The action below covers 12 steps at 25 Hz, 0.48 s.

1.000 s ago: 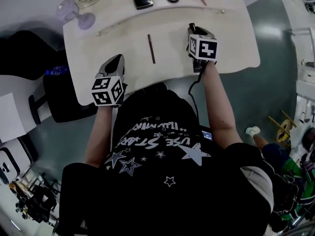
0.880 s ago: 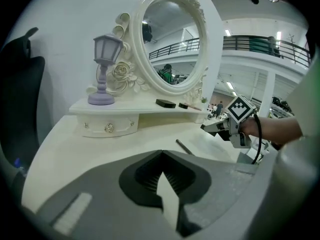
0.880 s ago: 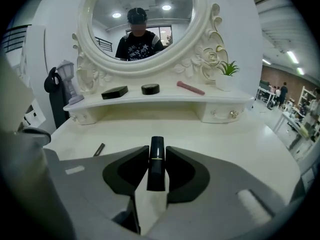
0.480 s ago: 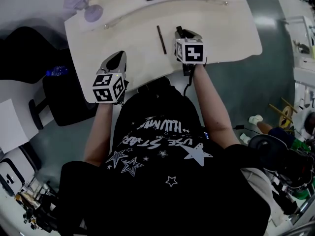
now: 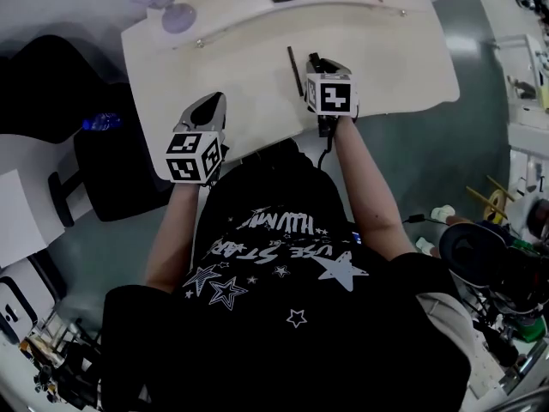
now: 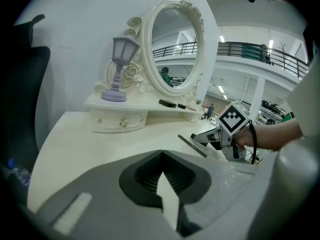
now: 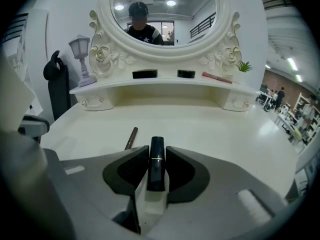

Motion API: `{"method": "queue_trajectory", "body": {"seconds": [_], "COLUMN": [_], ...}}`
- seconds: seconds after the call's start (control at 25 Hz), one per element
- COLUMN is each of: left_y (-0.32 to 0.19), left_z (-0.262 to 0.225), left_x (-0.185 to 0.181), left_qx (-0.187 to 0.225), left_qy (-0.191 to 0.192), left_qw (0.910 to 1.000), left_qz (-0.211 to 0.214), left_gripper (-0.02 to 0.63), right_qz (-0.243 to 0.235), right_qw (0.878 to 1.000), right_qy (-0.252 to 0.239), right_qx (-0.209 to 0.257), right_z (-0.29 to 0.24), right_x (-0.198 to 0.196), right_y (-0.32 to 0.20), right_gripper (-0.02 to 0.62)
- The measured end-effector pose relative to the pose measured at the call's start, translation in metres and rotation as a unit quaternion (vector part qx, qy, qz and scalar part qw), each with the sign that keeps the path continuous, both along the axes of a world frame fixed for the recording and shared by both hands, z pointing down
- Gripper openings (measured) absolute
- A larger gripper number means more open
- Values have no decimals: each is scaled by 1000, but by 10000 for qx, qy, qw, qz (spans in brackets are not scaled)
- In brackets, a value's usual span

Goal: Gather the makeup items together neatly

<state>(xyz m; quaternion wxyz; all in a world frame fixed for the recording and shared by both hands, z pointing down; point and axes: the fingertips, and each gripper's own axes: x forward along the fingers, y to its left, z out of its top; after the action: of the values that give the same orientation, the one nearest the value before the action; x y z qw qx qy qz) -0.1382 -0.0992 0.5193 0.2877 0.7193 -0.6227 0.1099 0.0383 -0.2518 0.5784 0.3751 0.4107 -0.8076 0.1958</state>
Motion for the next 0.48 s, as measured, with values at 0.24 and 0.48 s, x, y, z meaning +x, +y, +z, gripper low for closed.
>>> {"method": "queue_trajectory", "body": {"seconds": [0.24,0.48], "left_y": [2,3], "left_z": [0,0], "left_x": [7,4], "left_qx": [4,9], "left_qy": [99,123], "left_qw": [9999,9999], "left_qz": [31,-32], "left_gripper": [2,2], "right_qz": [74,92], "right_qw": [10000,9999], "right_qy": [32,37], "right_qx": [28,-19], "right_z": [2,4], "right_x": [-2,-7], "right_y": [4,5], "right_gripper": [133,135]}}
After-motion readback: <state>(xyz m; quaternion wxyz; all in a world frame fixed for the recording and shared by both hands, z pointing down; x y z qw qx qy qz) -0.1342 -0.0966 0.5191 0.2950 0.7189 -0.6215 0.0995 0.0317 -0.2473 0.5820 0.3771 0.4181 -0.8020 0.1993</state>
